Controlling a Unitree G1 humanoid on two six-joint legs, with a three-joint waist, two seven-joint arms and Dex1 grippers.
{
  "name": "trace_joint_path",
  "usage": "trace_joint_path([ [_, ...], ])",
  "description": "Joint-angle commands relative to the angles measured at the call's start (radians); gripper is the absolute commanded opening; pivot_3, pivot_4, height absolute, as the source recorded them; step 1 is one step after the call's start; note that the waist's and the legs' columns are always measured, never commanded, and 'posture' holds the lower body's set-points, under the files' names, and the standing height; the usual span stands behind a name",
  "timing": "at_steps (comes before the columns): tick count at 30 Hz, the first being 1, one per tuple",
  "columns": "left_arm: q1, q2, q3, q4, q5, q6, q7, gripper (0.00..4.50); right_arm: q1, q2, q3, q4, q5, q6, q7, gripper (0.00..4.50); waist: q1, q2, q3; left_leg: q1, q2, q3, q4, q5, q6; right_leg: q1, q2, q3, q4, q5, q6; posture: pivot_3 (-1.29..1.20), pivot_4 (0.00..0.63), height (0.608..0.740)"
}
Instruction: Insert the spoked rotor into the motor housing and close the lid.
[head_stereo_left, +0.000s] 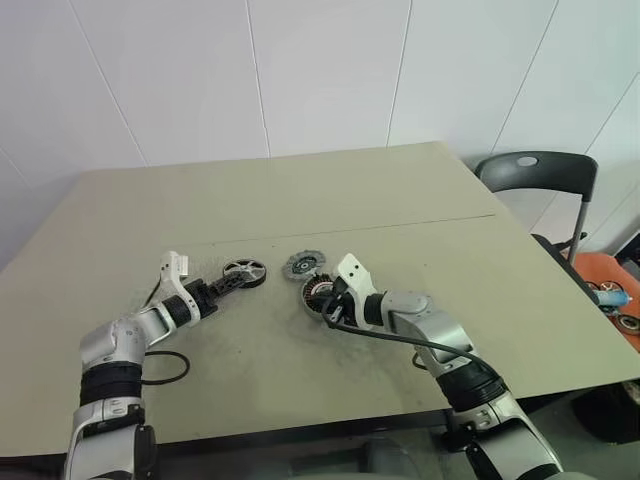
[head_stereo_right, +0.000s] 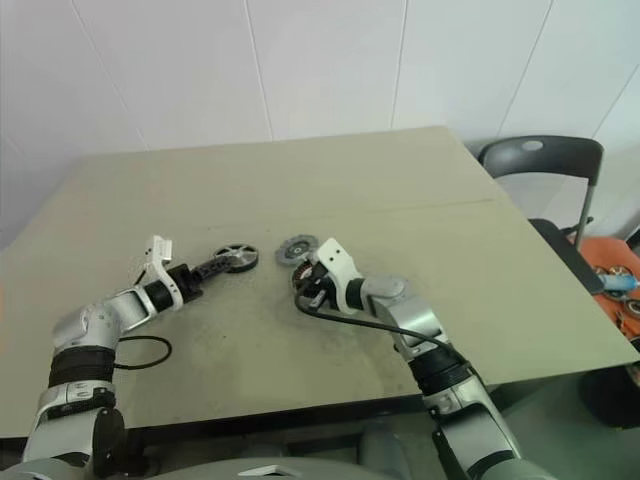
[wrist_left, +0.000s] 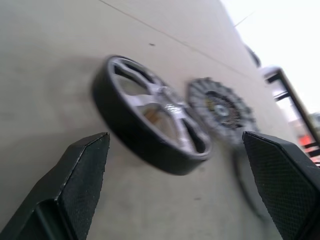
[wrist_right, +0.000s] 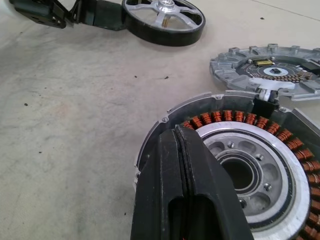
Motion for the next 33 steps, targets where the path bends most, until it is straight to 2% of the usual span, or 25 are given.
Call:
trace_joint_path([
  [1, -0.019, 0.004, 0.043, -0.047, -0.06, 0.083, 0.036, 4.5, 0.0, 0.0, 0.005, 0.022, -0.015, 0.002, -0.009, 0.01, -0.001, 0.0, 0.0, 0.0, 0.0, 0.0, 0.0, 0.0, 0.0, 0.0, 0.0, 0.0, 0.0, 0.0, 0.0, 0.0, 0.0, 0.74],
  [4, -0.029, -0.006, 0.061, -0.003, -0.054, 0.093, 0.085, 4.5, -0.002, 0.003, 0.004, 0.027, -0.016, -0.006, -0.012, 0.01, 0.0, 0.0, 0.0, 0.0, 0.0, 0.0, 0.0, 0.0, -0.001, 0.0, 0.0, 0.0, 0.0, 0.0, 0.0, 0.0, 0.0, 0.74],
  [7, -0.069, -0.02, 0.091, 0.151, -0.009, 0.027, 0.168, 4.5, -0.007, 0.009, 0.004, 0.033, -0.017, -0.013, -0.015, 0.01, 0.005, 0.0, 0.0, 0.0, 0.0, 0.0, 0.0, 0.002, -0.003, 0.0, 0.0, 0.0, 0.0, 0.0, 0.0, 0.0, 0.0, 0.74],
  [8, -0.08, -0.02, 0.099, 0.21, 0.005, -0.002, 0.19, 4.32, -0.008, 0.009, 0.003, 0.034, -0.018, -0.015, -0.016, 0.0, 0.007, 0.0, -0.001, 0.001, 0.0, -0.001, 0.0, 0.002, -0.004, 0.001, 0.0, -0.001, 0.0, 0.0, -0.001, 0.0, 0.0, 0.74],
  [10, -0.096, -0.016, 0.097, 0.307, 0.034, -0.056, 0.214, 3.88, -0.008, 0.011, 0.0, 0.035, -0.02, -0.025, -0.02, 0.0, 0.005, 0.002, -0.002, 0.002, 0.0, -0.002, 0.0, 0.003, -0.006, 0.003, 0.0, -0.001, 0.0, 0.0, 0.001, 0.0, 0.0, 0.74],
  [13, -0.11, -0.017, 0.081, 0.364, 0.038, -0.082, 0.196, 2.9, -0.008, 0.011, -0.023, 0.019, -0.008, -0.031, -0.02, 0.0, 0.0, 0.006, -0.002, 0.004, 0.001, -0.001, -0.001, 0.004, -0.007, 0.01, 0.0, -0.002, 0.001, 0.0, 0.0, 0.0, 0.0, 0.74],
  [16, -0.123, -0.028, 0.07, 0.396, 0.039, -0.095, 0.166, 1.81, -0.013, 0.001, -0.043, 0.015, 0.001, -0.029, -0.013, 0.0, -0.006, 0.007, 0.0, 0.018, 0.003, 0.0, -0.002, 0.003, -0.007, 0.023, 0.001, -0.005, 0.0, -0.001, -0.001, 0.0, 0.0, 0.74],
  [18, -0.123, -0.035, 0.064, 0.399, 0.036, -0.096, 0.144, 1.19, -0.013, -0.005, -0.047, 0.017, -0.001, -0.03, -0.013, 0.0, -0.01, 0.007, 0.0, 0.019, 0.004, 0.0, -0.002, 0.003, -0.007, 0.025, 0.001, -0.005, -0.001, -0.002, -0.003, 0.0, 0.0, 0.74],
  [20, -0.126, -0.038, 0.067, 0.407, 0.034, -0.097, 0.134, 0.8, -0.012, -0.007, -0.049, 0.018, -0.001, -0.031, -0.013, 0.0, -0.01, 0.007, 0.0, 0.019, 0.003, 0.0, -0.002, 0.003, -0.007, 0.025, 0.001, -0.005, -0.001, -0.001, -0.002, 0.0, 0.0, 0.74],
  [28, -0.181, -0.035, 0.175, 0.423, -0.077, -0.075, 0.048, 0.74, -0.002, 0.01, -0.084, -0.016, 0.059, -0.022, 0.015, 0.0, 0.003, 0.004, 0.001, 0.016, 0.003, -0.002, -0.005, 0.004, -0.008, 0.015, 0.0, -0.005, -0.001, 0.0, 0.0, 0.0, 0.0, 0.74],
  [33, -0.177, -0.021, 0.136, 0.426, -0.066, -0.031, -0.046, 0.74, 0.029, -0.019, -0.122, -0.117, 0.157, -0.001, 0.101, 0.0, 0.003, 0.003, 0.001, 0.006, 0.003, -0.002, -0.008, 0.005, -0.009, 0.003, 0.0, -0.005, -0.002, 0.0, 0.0, 0.0, 0.0, 0.74],
])
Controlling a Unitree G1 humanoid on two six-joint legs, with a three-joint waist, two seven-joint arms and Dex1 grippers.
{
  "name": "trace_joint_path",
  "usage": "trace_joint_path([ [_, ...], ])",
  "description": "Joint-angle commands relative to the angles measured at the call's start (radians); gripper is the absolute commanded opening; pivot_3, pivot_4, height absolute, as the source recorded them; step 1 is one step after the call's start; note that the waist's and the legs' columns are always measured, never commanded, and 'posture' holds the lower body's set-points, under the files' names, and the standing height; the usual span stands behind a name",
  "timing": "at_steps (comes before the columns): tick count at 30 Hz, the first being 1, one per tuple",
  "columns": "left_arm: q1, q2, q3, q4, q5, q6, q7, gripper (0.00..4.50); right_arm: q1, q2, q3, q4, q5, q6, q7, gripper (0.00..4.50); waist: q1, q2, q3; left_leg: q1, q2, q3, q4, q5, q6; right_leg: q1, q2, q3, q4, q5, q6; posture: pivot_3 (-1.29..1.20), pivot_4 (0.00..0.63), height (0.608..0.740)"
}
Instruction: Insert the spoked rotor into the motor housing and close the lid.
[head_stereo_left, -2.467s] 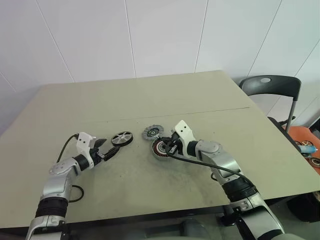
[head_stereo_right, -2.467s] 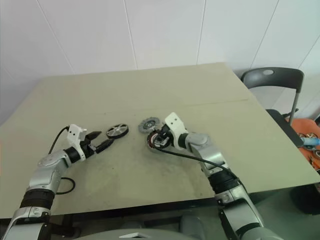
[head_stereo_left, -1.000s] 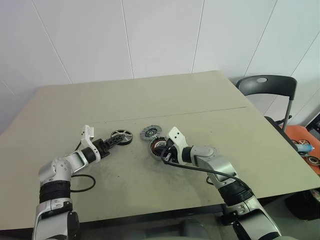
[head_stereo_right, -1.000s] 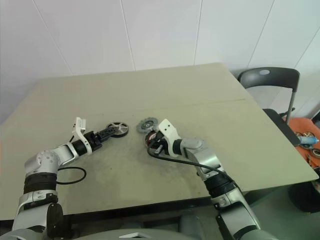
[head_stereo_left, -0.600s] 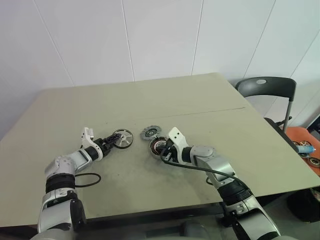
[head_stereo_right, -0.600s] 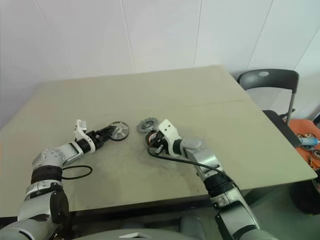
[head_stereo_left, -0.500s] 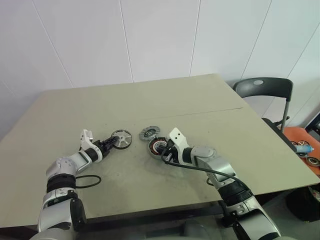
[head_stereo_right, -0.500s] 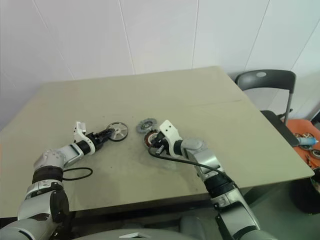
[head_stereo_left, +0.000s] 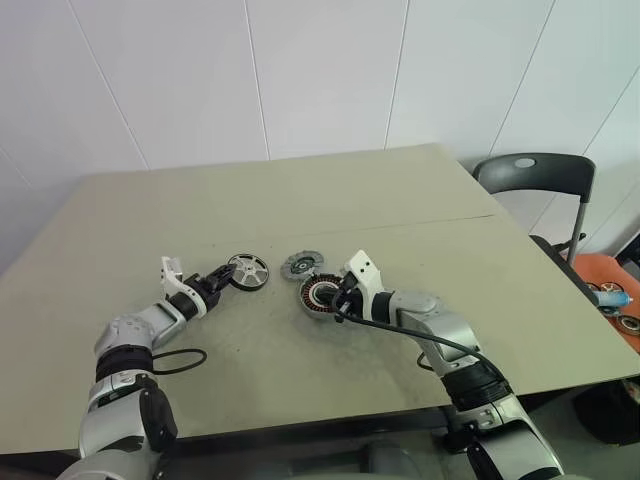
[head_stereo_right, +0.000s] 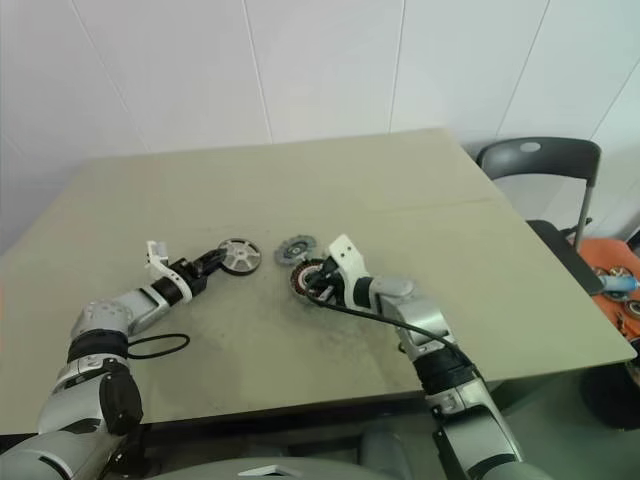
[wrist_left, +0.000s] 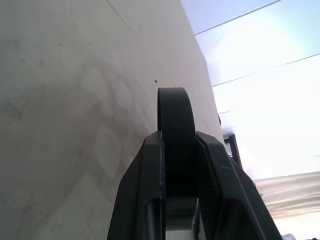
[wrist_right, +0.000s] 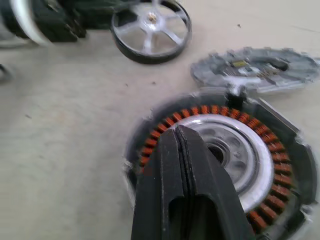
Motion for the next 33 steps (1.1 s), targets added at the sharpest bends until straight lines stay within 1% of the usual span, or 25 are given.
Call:
trace_joint_path([
  [1, -0.009, 0.007, -0.045, -0.017, 0.006, 0.048, -0.084, 0.74, 0.007, -0.028, -0.036, -0.111, 0.072, 0.01, 0.058, 0.0, 0.0, 0.0, 0.0, -0.004, 0.0, 0.0, 0.0, 0.003, -0.005, -0.004, 0.0, 0.0, 0.0, 0.001, -0.001, 0.0, 0.0, 0.74],
  [2, -0.009, 0.004, -0.057, -0.022, 0.007, 0.06, -0.103, 0.74, 0.013, -0.042, -0.037, -0.118, 0.074, 0.012, 0.063, 0.0, 0.001, 0.0, 0.0, -0.006, 0.0, -0.001, 0.0, 0.004, -0.008, -0.006, 0.0, 0.0, 0.0, 0.003, -0.003, 0.0, 0.0, 0.74],
  [5, -0.003, -0.009, -0.097, -0.053, 0.01, 0.083, -0.159, 0.74, 0.027, -0.08, -0.043, -0.13, 0.074, 0.014, 0.071, 0.0, 0.002, -0.002, 0.0, -0.008, 0.0, 0.0, -0.003, 0.004, -0.008, -0.008, 0.0, 0.0, -0.003, 0.003, -0.003, 0.0, 0.0, 0.74],
  [7, 0.003, -0.024, -0.116, -0.103, -0.013, 0.116, -0.2, 0.74, 0.032, -0.102, -0.052, -0.126, 0.071, 0.011, 0.065, 0.0, 0.002, -0.003, 0.001, -0.008, 0.0, 0.0, -0.004, 0.004, -0.007, -0.008, 0.0, 0.0, -0.004, 0.003, -0.003, 0.0, 0.0, 0.74],
  [11, 0.002, -0.059, -0.126, -0.169, -0.04, 0.151, -0.232, 0.74, 0.042, -0.135, -0.068, -0.104, 0.06, 0.001, 0.053, 0.0, 0.001, -0.005, 0.002, -0.01, 0.0, 0.001, -0.005, 0.004, -0.007, -0.009, 0.0, 0.0, -0.004, 0.003, -0.003, 0.0, 0.0, 0.74],
  [15, -0.009, -0.076, -0.079, -0.186, -0.075, 0.145, -0.219, 0.74, 0.054, -0.144, -0.071, -0.107, 0.06, 0.0, 0.04, 0.0, -0.001, -0.006, 0.003, -0.009, 0.0, 0.002, -0.005, 0.004, -0.007, -0.009, 0.0, 0.0, -0.004, 0.003, -0.003, 0.0, 0.0, 0.74],
  [21, -0.005, -0.113, -0.072, -0.234, -0.124, 0.216, -0.188, 0.74, 0.074, -0.148, -0.072, -0.124, 0.067, 0.004, 0.034, 0.0, 0.001, -0.009, 0.005, -0.009, 0.0, 0.002, -0.004, 0.004, -0.007, -0.009, 0.0, 0.0, -0.004, 0.003, -0.003, 0.0, 0.0, 0.74],
  [28, 0.003, -0.192, -0.122, -0.266, -0.121, 0.289, -0.138, 0.74, 0.088, -0.172, -0.076, -0.142, 0.076, 0.019, 0.043, 0.0, 0.002, -0.01, 0.005, -0.009, 0.0, 0.002, -0.004, 0.004, -0.007, -0.009, 0.0, 0.0, -0.004, 0.003, -0.003, 0.0, 0.0, 0.74],
  [33, -0.013, -0.204, -0.129, -0.26, -0.121, 0.305, -0.117, 0.74, 0.095, -0.191, -0.086, -0.171, 0.09, 0.033, 0.041, 0.0, 0.001, -0.01, 0.005, -0.009, 0.0, 0.003, -0.004, 0.004, -0.007, -0.009, 0.0, 0.001, -0.003, 0.003, -0.003, 0.0, 0.0, 0.74],
])
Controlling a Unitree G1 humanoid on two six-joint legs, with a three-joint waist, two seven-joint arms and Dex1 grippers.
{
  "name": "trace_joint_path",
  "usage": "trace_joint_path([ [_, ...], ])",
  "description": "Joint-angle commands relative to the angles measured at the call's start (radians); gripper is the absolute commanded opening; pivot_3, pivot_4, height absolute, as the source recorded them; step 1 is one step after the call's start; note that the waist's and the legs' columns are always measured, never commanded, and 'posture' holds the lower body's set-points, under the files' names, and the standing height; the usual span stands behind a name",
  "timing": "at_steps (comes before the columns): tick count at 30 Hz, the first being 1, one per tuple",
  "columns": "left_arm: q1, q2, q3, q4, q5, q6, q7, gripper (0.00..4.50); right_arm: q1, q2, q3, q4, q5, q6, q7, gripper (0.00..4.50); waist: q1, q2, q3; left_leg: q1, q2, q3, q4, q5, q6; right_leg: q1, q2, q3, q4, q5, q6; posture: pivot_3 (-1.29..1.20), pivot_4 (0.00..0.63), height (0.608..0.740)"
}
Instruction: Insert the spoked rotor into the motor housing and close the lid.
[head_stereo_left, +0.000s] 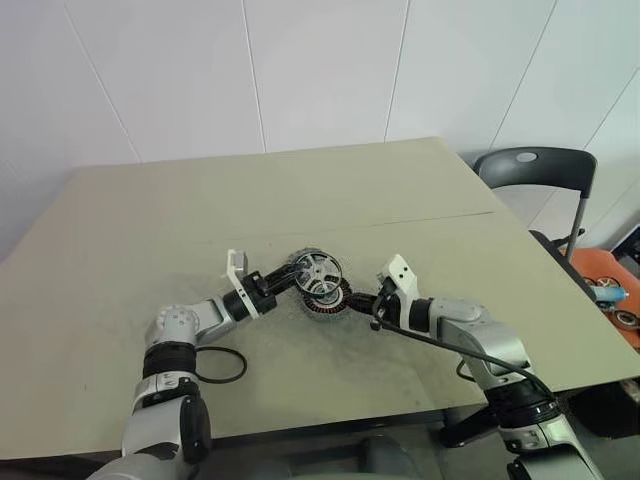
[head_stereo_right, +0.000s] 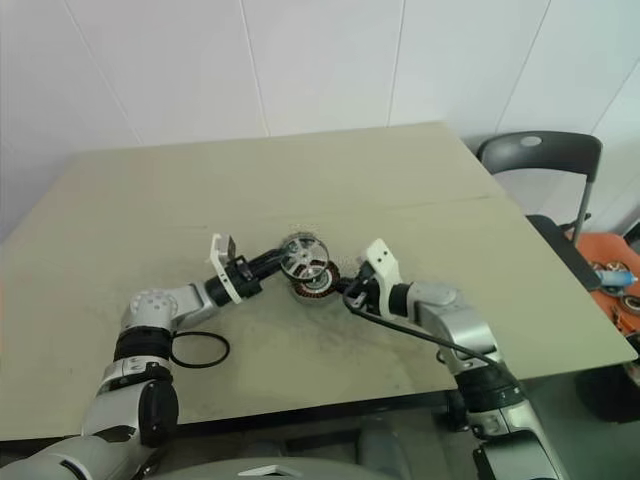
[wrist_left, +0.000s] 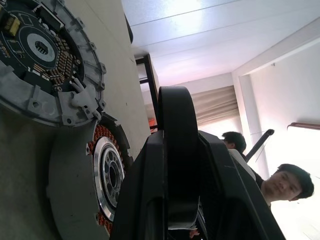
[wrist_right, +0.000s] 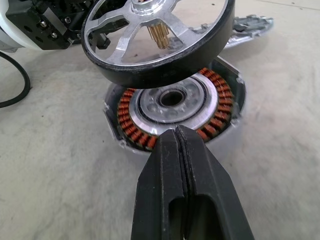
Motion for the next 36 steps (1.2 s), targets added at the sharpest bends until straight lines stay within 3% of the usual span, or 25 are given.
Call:
trace_joint_path([
  [1, -0.028, 0.0, -0.003, -0.034, -0.02, 0.017, 0.007, 0.74, -0.01, -0.014, -0.029, -0.059, 0.021, 0.008, 0.002, 0.0, 0.001, 0.0, 0.0, 0.0, 0.0, 0.0, 0.0, 0.0, 0.0, 0.0, 0.0, 0.0, 0.0, 0.0, 0.0, 0.0, 0.0, 0.74],
  [25, -0.034, -0.054, 0.022, -0.053, -0.043, 0.055, 0.097, 0.74, 0.002, -0.019, -0.044, -0.077, 0.029, 0.016, -0.03, 0.0, 0.002, 0.0, 0.0, 0.0, 0.0, 0.0, 0.001, 0.0, 0.0, 0.001, 0.0, 0.0, 0.0, 0.0, 0.0, 0.0, 0.0, 0.74],
  [29, -0.034, -0.056, 0.025, -0.059, -0.043, 0.056, 0.105, 1.74, 0.007, -0.017, -0.043, -0.079, 0.03, 0.014, -0.033, 0.0, 0.002, 0.0, 0.0, 0.0, 0.0, 0.0, 0.001, 0.0, 0.0, 0.001, 0.0, 0.0, 0.0, 0.0, 0.0, 0.0, 0.0, 0.74],
  [36, -0.043, -0.044, 0.01, -0.054, -0.011, 0.034, 0.149, 3.97, 0.006, -0.015, -0.045, -0.073, 0.03, 0.01, -0.04, 0.0, 0.003, 0.0, 0.0, 0.001, 0.0, 0.0, 0.001, 0.0, 0.0, 0.001, 0.0, 0.0, 0.0, 0.0, 0.0, 0.0, 0.0, 0.74],
])
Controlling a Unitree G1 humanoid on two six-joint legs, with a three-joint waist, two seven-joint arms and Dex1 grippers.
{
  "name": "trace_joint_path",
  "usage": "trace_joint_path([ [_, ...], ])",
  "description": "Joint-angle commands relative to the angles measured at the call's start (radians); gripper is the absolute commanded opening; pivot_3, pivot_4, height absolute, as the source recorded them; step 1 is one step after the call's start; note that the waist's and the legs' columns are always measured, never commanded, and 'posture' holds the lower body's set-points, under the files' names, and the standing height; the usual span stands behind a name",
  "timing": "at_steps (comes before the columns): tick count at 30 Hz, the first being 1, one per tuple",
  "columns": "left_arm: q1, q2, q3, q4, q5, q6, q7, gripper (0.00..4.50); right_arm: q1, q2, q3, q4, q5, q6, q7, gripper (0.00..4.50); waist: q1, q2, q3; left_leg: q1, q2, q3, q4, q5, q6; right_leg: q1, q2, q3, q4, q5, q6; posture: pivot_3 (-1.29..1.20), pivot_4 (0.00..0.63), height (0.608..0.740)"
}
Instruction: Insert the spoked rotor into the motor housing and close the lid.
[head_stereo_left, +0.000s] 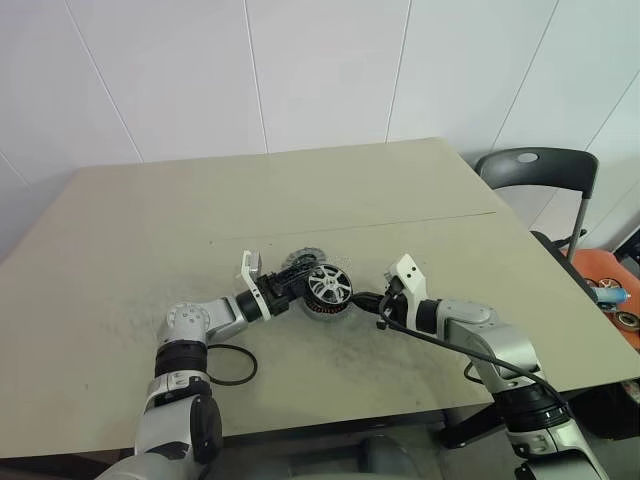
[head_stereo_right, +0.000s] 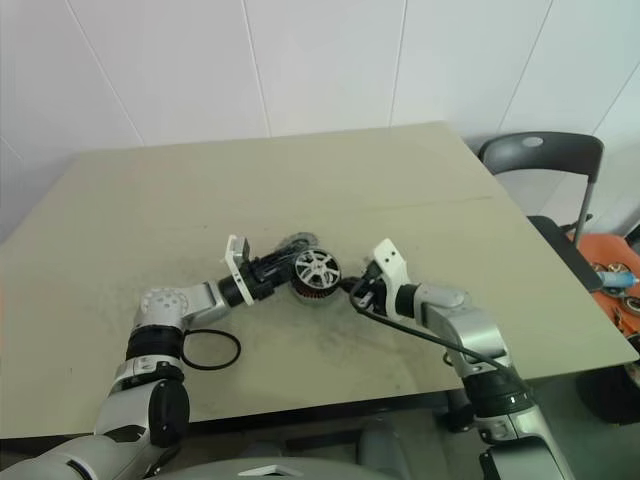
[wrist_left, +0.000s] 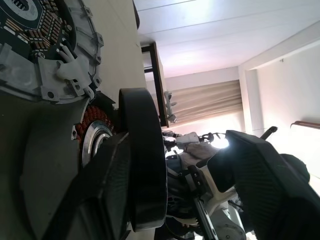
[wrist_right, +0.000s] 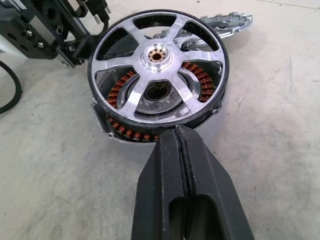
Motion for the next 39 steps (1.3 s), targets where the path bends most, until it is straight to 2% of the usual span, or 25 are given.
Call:
trace_joint_path([
  [1, -0.031, 0.024, -0.019, -0.019, 0.028, -0.023, 0.03, 3.97, -0.013, 0.003, -0.025, -0.042, 0.014, -0.013, -0.005, 0.0, 0.001, 0.0, 0.0, 0.001, 0.0, 0.0, 0.0, 0.0, 0.0, 0.001, 0.0, 0.0, 0.0, 0.0, 0.0, 0.0, 0.0, 0.74],
  [3, -0.031, 0.05, -0.08, -0.035, 0.077, -0.042, 0.025, 3.97, -0.012, 0.004, -0.026, -0.041, 0.014, -0.014, -0.006, 0.0, 0.0, 0.0, 0.0, 0.002, 0.0, 0.0, 0.0, 0.0, 0.0, 0.002, 0.0, 0.0, 0.0, 0.0, 0.0, 0.0, 0.0, 0.74],
  [8, -0.037, 0.153, -0.327, -0.139, 0.236, -0.115, -0.033, 3.97, -0.009, 0.006, -0.022, -0.036, 0.011, -0.018, -0.01, 0.0, -0.001, 0.0, 0.0, 0.003, 0.0, 0.0, 0.0, 0.0, 0.0, 0.004, 0.0, 0.0, 0.0, 0.0, 0.001, 0.0, 0.0, 0.74],
  [13, -0.035, 0.282, -0.604, -0.272, 0.436, -0.298, -0.122, 3.97, -0.009, 0.013, -0.017, -0.038, 0.011, -0.017, -0.015, 0.0, -0.005, 0.0, 0.0, 0.002, 0.0, 0.002, -0.001, 0.0, 0.0, 0.006, 0.0, 0.002, 0.001, -0.001, 0.001, 0.0, 0.0, 0.74],
  [18, -0.038, 0.264, -0.594, -0.348, 0.43, -0.443, -0.177, 3.97, -0.005, 0.017, -0.016, -0.039, 0.011, -0.018, -0.021, 0.0, -0.006, 0.0, 0.0, 0.003, 0.001, 0.004, -0.001, -0.002, 0.005, 0.006, 0.001, 0.002, 0.002, -0.002, 0.003, 0.0, 0.0, 0.74],
  [21, -0.003, 0.27, -0.608, -0.384, 0.459, -0.554, -0.221, 3.36, 0.0, 0.019, -0.017, -0.041, 0.01, -0.018, -0.026, 0.0, -0.002, 0.0, 0.0, 0.002, 0.001, 0.003, 0.0, -0.002, 0.005, 0.005, 0.001, 0.002, 0.002, -0.002, 0.003, 0.0, 0.0, 0.74],
  [25, 0.011, 0.283, -0.629, -0.376, 0.544, -0.72, -0.24, 2.03, 0.008, 0.02, -0.016, -0.04, 0.008, -0.021, -0.029, 0.0, 0.003, 0.0, 0.0, 0.002, 0.001, 0.003, 0.001, 0.0, 0.0, 0.002, 0.001, 0.002, 0.0, 0.001, -0.001, 0.0, 0.0, 0.74],
  [31, 0.022, 0.27, -0.603, -0.37, 0.558, -0.853, -0.279, 0.03, 0.008, 0.025, -0.012, -0.037, 0.007, -0.022, -0.033, 0.0, 0.019, 0.0, 0.0, 0.001, 0.001, 0.004, 0.001, -0.001, 0.003, 0.001, 0.0, 0.002, -0.001, 0.001, -0.001, 0.0, 0.0, 0.74],
  [35, 0.052, 0.243, -0.578, -0.384, 0.498, -0.871, -0.337, 0.03, 0.01, 0.026, -0.01, -0.04, 0.008, -0.021, -0.034, 0.0, 0.02, 0.0, 0.0, 0.001, 0.001, 0.004, 0.001, -0.003, 0.005, 0.001, 0.0, 0.002, -0.001, 0.001, -0.001, 0.0, 0.0, 0.74],
  [39, 0.067, 0.229, -0.576, -0.364, 0.497, -0.871, -0.352, 0.03, 0.012, 0.026, -0.01, -0.045, 0.011, -0.019, -0.033, 0.0, 0.02, 0.0, 0.0, 0.002, 0.001, 0.005, 0.001, -0.004, 0.007, 0.002, 0.0, 0.002, -0.001, 0.001, -0.001, 0.0, 0.0, 0.74],
])
